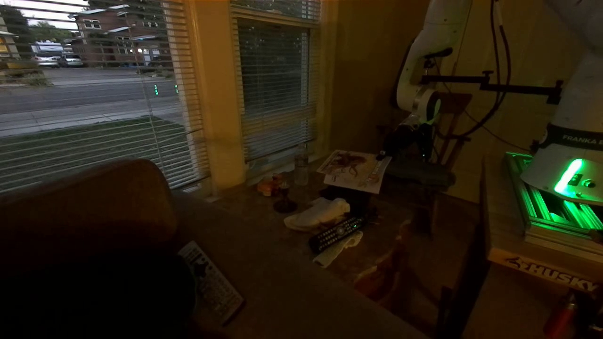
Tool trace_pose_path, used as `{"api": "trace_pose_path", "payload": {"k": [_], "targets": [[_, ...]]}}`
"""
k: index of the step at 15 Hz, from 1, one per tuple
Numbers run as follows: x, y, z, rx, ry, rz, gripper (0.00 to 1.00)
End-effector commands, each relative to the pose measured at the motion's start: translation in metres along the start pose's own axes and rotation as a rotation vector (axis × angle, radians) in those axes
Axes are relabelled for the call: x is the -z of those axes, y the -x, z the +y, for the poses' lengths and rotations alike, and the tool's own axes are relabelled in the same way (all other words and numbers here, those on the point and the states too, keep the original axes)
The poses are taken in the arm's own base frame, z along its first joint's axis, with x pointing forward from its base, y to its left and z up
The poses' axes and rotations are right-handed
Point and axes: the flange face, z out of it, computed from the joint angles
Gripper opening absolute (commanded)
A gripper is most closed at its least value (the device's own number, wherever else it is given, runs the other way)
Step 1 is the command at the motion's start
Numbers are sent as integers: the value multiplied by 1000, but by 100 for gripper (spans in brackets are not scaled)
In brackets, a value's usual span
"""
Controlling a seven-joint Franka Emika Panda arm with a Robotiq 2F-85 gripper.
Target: Put the book on the shelf.
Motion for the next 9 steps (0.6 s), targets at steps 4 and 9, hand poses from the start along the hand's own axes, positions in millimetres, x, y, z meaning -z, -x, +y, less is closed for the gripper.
{"api": "trace_pose_path", "payload": {"k": [4, 9], "targets": [[-1, -8, 8, -66, -124, -139, 1], [2, -26, 31, -77, -114, -92, 1]]}}
